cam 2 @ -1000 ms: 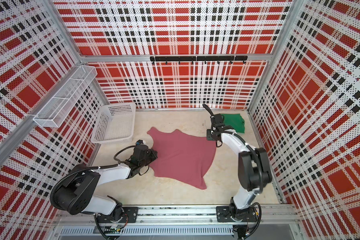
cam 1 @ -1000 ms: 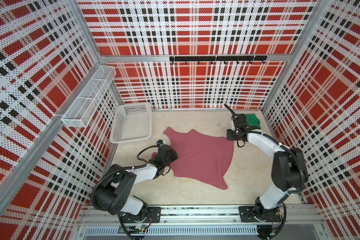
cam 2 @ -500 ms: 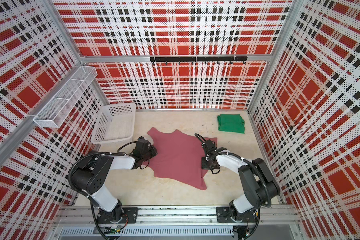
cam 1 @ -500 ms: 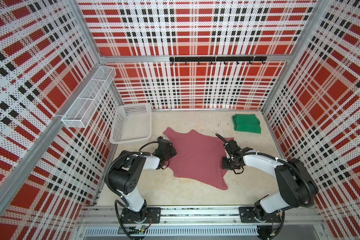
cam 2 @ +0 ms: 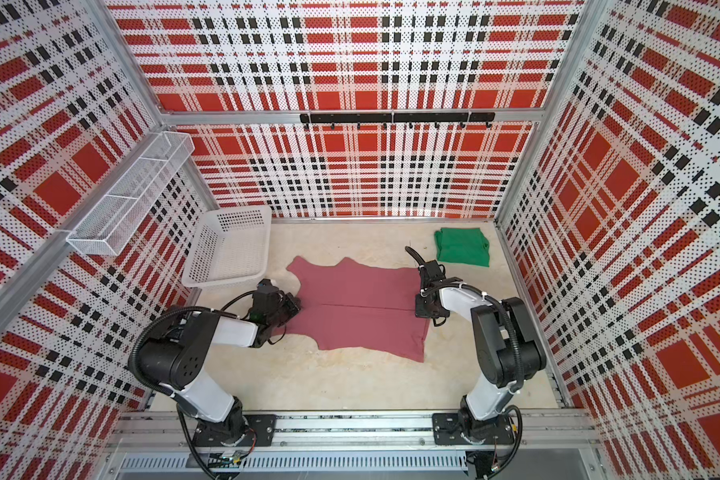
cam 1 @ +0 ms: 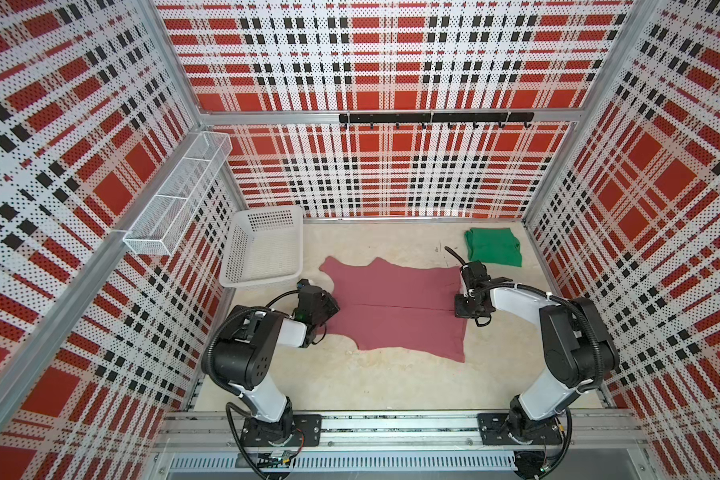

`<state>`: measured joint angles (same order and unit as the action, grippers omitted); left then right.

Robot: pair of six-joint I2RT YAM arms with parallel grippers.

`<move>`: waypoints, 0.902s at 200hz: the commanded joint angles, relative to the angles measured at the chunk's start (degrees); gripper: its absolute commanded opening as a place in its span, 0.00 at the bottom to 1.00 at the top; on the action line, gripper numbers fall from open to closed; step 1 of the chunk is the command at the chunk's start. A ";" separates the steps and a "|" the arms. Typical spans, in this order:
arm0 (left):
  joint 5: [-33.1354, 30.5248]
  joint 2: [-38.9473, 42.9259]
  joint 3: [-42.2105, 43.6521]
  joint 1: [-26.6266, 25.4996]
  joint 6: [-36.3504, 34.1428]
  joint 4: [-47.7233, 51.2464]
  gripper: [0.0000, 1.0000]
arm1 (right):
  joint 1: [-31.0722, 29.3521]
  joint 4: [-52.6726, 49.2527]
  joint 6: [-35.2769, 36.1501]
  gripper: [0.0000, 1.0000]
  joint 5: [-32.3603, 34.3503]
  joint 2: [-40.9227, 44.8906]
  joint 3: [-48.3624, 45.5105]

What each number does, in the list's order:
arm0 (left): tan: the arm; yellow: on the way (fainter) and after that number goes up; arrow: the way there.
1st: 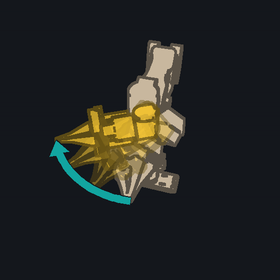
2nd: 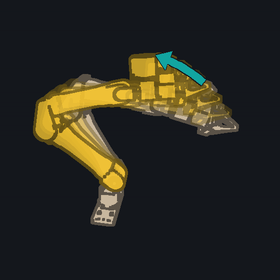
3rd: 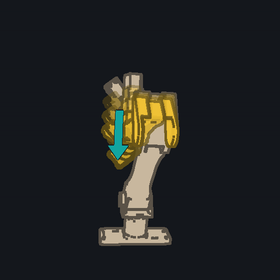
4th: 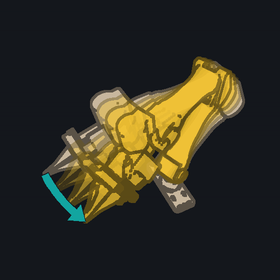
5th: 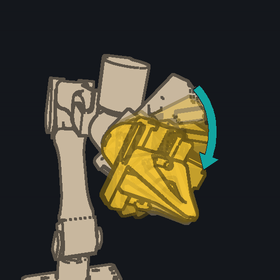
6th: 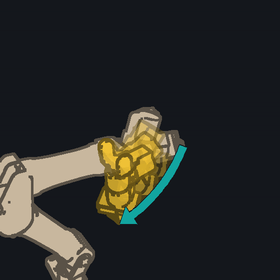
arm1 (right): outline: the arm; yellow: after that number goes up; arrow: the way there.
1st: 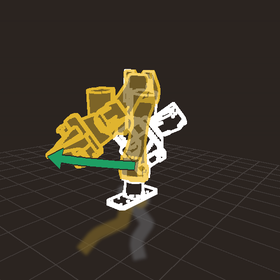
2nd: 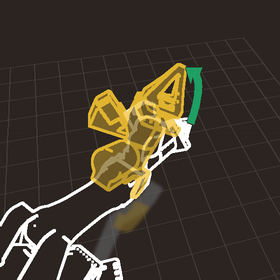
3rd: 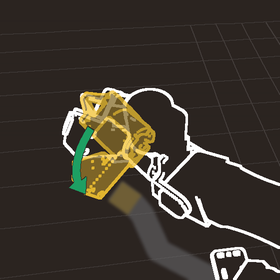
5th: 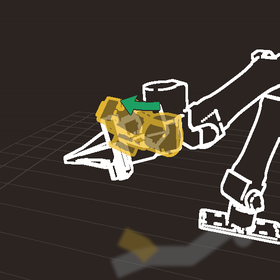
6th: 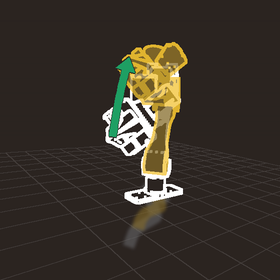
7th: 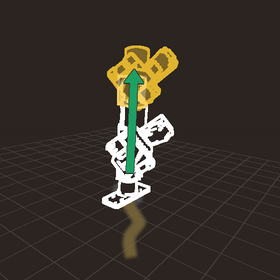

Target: Fold and stack the tank tops

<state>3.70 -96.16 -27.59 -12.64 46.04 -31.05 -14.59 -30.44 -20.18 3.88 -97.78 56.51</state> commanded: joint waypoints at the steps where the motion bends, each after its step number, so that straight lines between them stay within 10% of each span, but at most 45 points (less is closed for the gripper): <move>1: -1.38 0.28 -0.99 0.34 -0.25 5.05 0.11 | 0.66 -4.19 5.62 0.14 1.07 -0.33 5.42; 50: -9.47 3.69 -13.35 -6.49 -6.16 17.33 0.24 | 2.07 -2.85 4.11 0.26 0.21 -0.70 11.31; 115: -2.28 -19.67 -40.77 -12.93 -12.99 22.26 0.24 | 0.10 9.09 -0.99 0.11 -4.81 -10.34 15.36; 180: 3.01 -32.22 -48.81 -11.44 -9.10 20.16 0.22 | 1.19 7.33 0.28 0.15 -2.49 -21.70 24.08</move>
<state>3.81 -124.70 -75.07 -25.71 35.33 -11.05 -13.96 -22.79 -20.60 0.05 -115.83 77.06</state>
